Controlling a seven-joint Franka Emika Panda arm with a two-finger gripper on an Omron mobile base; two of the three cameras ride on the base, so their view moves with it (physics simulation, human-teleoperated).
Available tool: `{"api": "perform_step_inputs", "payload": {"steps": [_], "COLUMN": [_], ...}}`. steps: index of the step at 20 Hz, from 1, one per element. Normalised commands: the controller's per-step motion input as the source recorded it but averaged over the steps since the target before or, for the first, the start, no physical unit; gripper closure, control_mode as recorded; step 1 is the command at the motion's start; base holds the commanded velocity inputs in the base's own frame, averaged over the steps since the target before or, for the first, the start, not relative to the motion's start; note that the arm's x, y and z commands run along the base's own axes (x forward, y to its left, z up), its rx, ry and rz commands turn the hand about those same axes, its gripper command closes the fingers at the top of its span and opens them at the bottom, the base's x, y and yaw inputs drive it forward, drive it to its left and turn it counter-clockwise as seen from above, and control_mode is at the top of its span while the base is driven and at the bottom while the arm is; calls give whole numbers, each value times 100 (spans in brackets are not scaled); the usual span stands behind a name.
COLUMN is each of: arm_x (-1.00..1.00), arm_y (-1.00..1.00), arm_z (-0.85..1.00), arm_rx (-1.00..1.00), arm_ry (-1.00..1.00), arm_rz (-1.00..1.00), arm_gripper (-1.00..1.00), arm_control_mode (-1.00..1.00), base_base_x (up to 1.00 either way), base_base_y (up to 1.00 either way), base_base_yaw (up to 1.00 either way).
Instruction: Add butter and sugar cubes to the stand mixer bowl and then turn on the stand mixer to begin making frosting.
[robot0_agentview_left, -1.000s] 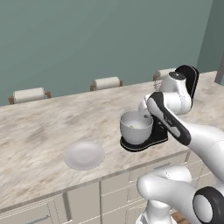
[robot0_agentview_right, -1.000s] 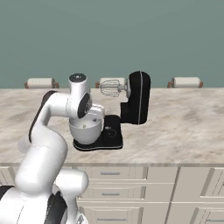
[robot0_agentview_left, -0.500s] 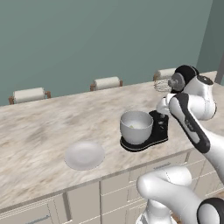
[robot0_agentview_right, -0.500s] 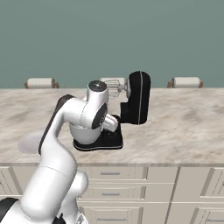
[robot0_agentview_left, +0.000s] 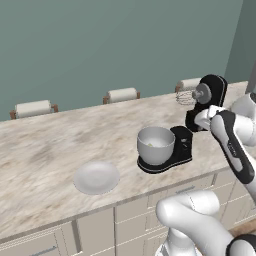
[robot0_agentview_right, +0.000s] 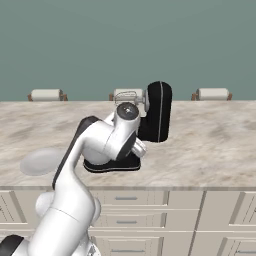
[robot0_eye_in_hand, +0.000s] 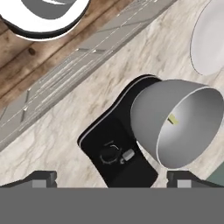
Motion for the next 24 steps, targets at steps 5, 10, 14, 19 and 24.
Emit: {"api": "perform_step_inputs", "payload": {"steps": [5, 10, 14, 19, 24], "arm_x": [0, 0, 0, 0, 0], "arm_y": [-58, -45, -45, -48, -43], "arm_z": [8, 3, 8, 13, 12], "arm_rx": [12, 14, 15, 17, 15], "arm_ry": [-6, -1, 0, -2, -2], "arm_rz": [-5, -2, -1, -1, -2], "arm_gripper": [-100, -100, -100, -100, -100], "arm_control_mode": [-100, -100, -100, -100, -100], "base_base_x": [0, 0, 0, 0, 0], "base_base_y": [0, 0, 0, 0, 0], "base_base_yaw": [0, 0, 0, 0, 0]}}
